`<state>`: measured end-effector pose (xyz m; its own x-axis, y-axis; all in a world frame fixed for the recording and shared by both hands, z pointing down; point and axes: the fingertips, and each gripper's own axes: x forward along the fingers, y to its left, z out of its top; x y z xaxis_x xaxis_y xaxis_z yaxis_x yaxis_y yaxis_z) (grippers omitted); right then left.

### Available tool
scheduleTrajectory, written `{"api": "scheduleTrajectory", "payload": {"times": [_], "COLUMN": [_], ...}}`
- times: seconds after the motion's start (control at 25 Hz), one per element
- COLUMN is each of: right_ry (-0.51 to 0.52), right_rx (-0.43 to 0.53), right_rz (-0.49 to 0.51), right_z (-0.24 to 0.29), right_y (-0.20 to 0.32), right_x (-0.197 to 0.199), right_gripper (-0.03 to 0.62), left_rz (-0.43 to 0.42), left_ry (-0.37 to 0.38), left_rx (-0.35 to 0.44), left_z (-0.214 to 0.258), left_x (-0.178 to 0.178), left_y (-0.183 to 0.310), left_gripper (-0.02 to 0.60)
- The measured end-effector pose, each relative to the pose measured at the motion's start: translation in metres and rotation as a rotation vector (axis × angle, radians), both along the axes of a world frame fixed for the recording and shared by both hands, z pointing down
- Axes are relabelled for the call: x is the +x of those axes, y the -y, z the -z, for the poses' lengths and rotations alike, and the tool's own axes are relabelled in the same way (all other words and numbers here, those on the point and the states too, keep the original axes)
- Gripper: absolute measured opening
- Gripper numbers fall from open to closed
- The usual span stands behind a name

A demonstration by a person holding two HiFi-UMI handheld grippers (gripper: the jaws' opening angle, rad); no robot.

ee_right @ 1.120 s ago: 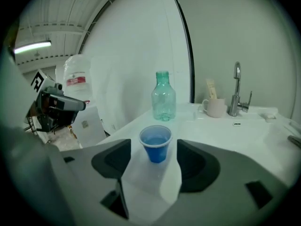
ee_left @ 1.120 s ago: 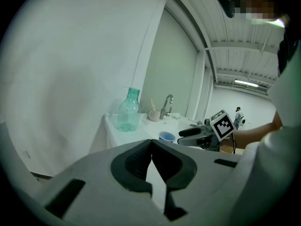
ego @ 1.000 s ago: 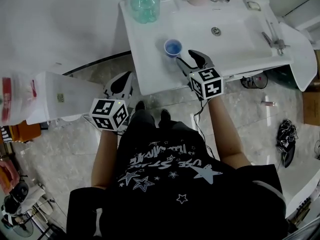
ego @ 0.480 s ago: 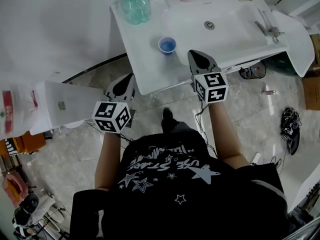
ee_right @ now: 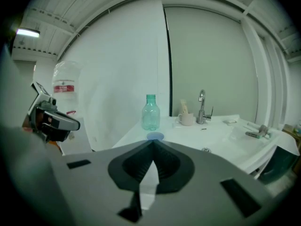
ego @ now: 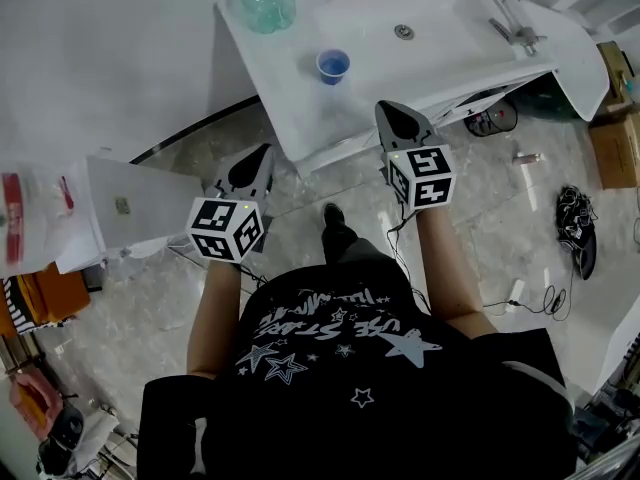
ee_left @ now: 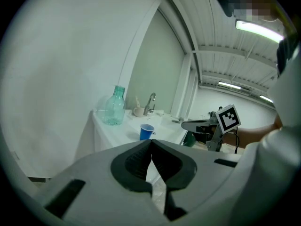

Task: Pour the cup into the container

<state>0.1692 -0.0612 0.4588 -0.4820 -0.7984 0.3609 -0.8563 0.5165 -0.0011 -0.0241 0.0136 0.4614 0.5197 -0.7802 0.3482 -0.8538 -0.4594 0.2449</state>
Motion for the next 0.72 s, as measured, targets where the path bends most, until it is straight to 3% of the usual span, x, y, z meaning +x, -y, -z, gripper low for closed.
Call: {"api": "scheduleTrajectory", "payload": {"times": [0.72], "right_ry": [-0.021], "right_rx": [0.044], "right_rz": [-0.108], "right_z": [0.020], "right_y": [-0.156], "right_x": [-0.025], "right_gripper": [0.006], "left_rz": [-0.125], "left_ry": [-0.047], "left_rx": [0.038], "left_z": [0.006], "left_x": [-0.029], "left_y": [-0.127], "left_gripper": [0.012]}}
